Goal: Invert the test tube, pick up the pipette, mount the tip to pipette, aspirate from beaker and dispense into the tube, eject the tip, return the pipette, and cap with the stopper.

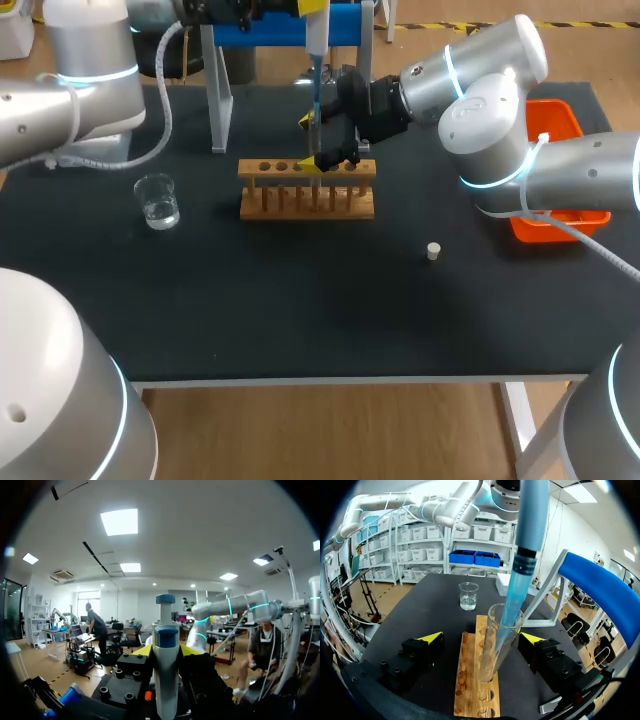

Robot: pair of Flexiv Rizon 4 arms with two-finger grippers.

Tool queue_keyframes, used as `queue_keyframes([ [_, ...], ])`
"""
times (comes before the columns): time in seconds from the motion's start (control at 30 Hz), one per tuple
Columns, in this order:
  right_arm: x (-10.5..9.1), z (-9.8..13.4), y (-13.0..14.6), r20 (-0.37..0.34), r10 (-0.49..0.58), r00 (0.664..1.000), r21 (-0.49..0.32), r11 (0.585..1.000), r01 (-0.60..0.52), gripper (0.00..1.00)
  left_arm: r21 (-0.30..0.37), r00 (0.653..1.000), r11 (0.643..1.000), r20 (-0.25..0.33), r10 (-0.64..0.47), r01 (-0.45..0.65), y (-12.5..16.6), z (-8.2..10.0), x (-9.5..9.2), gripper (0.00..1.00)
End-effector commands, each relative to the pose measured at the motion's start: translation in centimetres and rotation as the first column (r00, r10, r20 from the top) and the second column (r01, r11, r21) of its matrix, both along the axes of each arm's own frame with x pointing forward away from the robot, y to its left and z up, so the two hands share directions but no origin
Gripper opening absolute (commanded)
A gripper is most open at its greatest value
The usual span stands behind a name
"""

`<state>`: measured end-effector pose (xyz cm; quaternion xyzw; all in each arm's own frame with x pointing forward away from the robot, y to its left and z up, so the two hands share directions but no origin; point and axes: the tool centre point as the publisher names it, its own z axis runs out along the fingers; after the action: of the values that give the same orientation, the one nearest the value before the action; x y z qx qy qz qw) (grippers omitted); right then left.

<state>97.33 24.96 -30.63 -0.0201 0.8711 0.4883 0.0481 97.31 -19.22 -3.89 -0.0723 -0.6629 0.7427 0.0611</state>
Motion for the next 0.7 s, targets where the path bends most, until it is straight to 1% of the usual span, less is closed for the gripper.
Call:
queue_keyframes([
  [0.03, 0.02, 0.08, -0.08, -0.002, 0.002, 1.0, -0.002, 1.0, -0.002, 1.0, -0.005, 1.0, 1.0, 0.002, 0.0, 0.0, -0.01, -0.24, -0.07, 0.0],
  [0.3, 0.02, 0.08, -0.08, -0.002, 0.002, 1.0, -0.002, 1.0, -0.002, 1.0, 0.003, 1.0, 1.0, 0.004, 0.002, -0.002, 0.03, -0.64, -0.2, 0.0],
  [0.7, 0.02, 0.08, -0.08, -0.002, 0.002, 1.0, -0.002, 1.0, -0.002, 1.0, -0.008, 1.0, 1.0, 0.017, -0.004, 0.004, 0.05, -1.04, -0.3, 0.0],
])
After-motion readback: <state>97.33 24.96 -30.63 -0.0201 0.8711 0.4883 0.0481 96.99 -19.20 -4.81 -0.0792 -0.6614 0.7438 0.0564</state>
